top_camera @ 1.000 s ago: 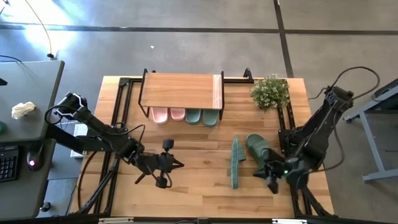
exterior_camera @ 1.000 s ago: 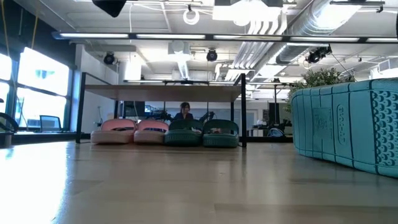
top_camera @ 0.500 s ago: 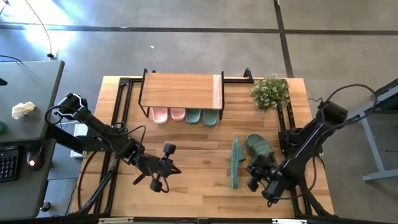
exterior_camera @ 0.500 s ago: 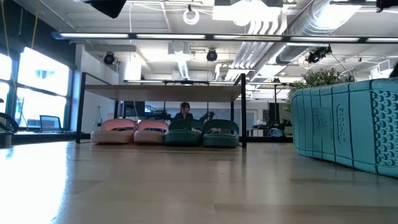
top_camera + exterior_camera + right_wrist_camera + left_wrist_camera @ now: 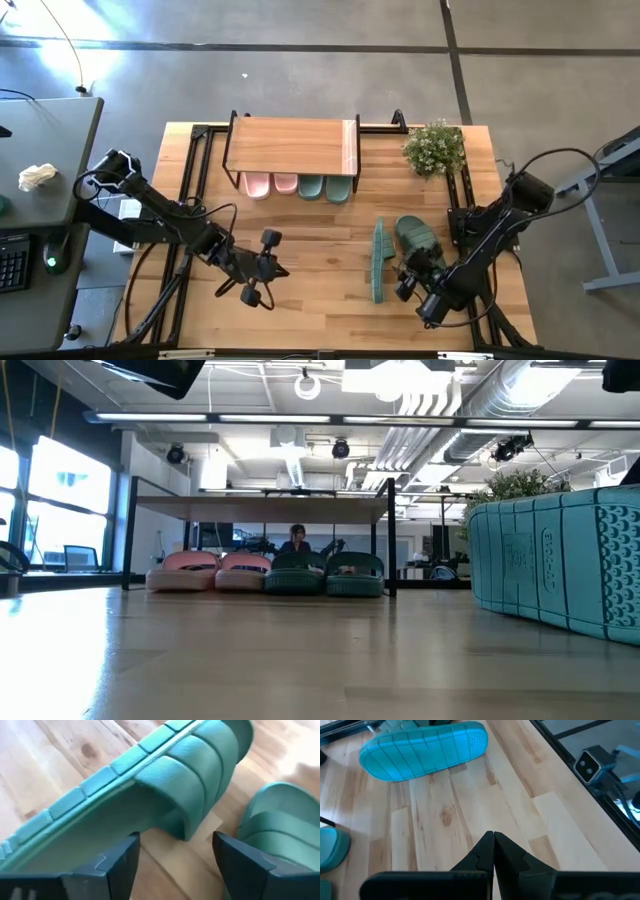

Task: Pick and place slides into the shelf
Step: Put the left green slipper on the top shelf

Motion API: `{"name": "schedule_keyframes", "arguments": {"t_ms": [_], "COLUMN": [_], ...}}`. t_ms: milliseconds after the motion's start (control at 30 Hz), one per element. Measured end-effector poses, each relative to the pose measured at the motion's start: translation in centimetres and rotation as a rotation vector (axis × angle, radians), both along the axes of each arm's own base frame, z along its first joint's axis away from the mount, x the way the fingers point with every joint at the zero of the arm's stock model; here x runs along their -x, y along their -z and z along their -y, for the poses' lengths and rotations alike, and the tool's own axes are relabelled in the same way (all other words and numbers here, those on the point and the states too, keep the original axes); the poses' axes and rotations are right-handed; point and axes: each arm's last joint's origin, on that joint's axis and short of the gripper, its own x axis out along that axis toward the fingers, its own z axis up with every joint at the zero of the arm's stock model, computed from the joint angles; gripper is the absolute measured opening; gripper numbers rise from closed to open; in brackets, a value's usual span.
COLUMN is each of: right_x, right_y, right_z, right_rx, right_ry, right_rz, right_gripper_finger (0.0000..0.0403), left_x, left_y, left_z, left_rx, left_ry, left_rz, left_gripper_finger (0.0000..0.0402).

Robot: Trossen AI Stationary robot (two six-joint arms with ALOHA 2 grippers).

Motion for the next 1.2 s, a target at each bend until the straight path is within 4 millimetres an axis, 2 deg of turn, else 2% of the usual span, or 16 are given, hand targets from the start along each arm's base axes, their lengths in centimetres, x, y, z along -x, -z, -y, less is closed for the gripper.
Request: {"name": "schedule_keyframes", "arguments": {"t_ms": [267, 533, 733, 1000, 1100, 1200], "right_x": [-1.1, -2.5, -3.6, -4.3, -4.6, -5.3], "right_y": [0.1, 0.1, 0.1, 0.1, -0.3, -1.6], "right_z": [1.4, 2.8, 3.9, 4.5, 4.2, 3.6], "right_rx": [0.07, 0.114, 0.126, 0.118, 0.097, 0.067], "right_ry": [0.041, 0.063, 0.096, 0.112, 0.115, 0.107], "right_rz": [-0.016, -0.032, -0.038, -0.029, -0.009, 0.019], "right_gripper_finger": [0.0236, 0.0203, 0.0145, 0.0019, 0.0011, 0.0009], "left_x": [0.0, 0.1, 0.1, 0.1, 0.1, 0.1], "left_y": [0.0, 0.1, 0.1, 0.1, 0.1, 0.1], "left_z": [-0.1, -0.2, -0.2, -0.2, -0.2, -0.2], "left_rx": [-0.022, -0.033, -0.036, -0.037, -0.038, -0.04], "left_ry": [-0.028, -0.034, -0.037, -0.036, -0.036, -0.032], "left_rz": [0.009, 0.0, 0.001, 0.002, 0.001, -0.005], "left_gripper_finger": [0.0, 0.0, 0.0, 0.0, 0.0, 0.0]}}
